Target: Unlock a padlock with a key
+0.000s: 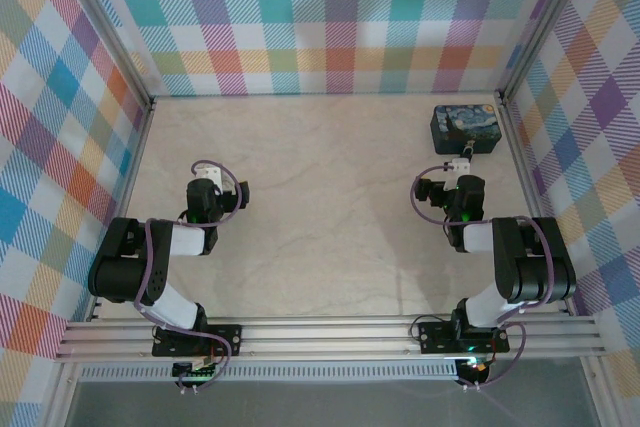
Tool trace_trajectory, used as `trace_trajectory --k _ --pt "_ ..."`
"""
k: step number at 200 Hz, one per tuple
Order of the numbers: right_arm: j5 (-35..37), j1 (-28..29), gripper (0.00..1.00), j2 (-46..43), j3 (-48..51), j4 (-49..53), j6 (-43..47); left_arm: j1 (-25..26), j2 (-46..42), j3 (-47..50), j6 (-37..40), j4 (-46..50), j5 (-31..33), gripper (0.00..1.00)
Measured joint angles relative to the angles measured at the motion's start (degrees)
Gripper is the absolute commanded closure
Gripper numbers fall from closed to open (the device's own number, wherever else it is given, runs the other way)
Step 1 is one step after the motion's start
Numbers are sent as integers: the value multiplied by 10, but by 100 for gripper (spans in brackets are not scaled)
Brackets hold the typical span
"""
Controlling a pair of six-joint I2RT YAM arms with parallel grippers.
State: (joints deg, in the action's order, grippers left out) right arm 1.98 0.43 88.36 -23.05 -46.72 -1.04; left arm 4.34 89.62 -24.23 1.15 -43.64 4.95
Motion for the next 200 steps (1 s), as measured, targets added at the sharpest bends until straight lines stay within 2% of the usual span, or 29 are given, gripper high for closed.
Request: trace_trajectory --k 89,103,113,142,163,200 --pt "0 0 0 -2 -2 11 0 -2 0 0 0 0 -8 0" --pt "8 0 0 -16 -30 84 -4 -5 -5 -18 -2 46 -10 3" --pt "28 0 0 -28 -74 159 -19 -9 -12 -55 -4 115 -4 3" --pt "68 -8 5 -17 -270 364 -106 -11 -31 -194 -16 274 7 0" --pt "70 -19 7 21 -393 468 -178 -11 -53 -255 -50 347 23 1" --pt "48 -57 7 121 -525 619 -280 -2 -88 -290 -104 450 50 1"
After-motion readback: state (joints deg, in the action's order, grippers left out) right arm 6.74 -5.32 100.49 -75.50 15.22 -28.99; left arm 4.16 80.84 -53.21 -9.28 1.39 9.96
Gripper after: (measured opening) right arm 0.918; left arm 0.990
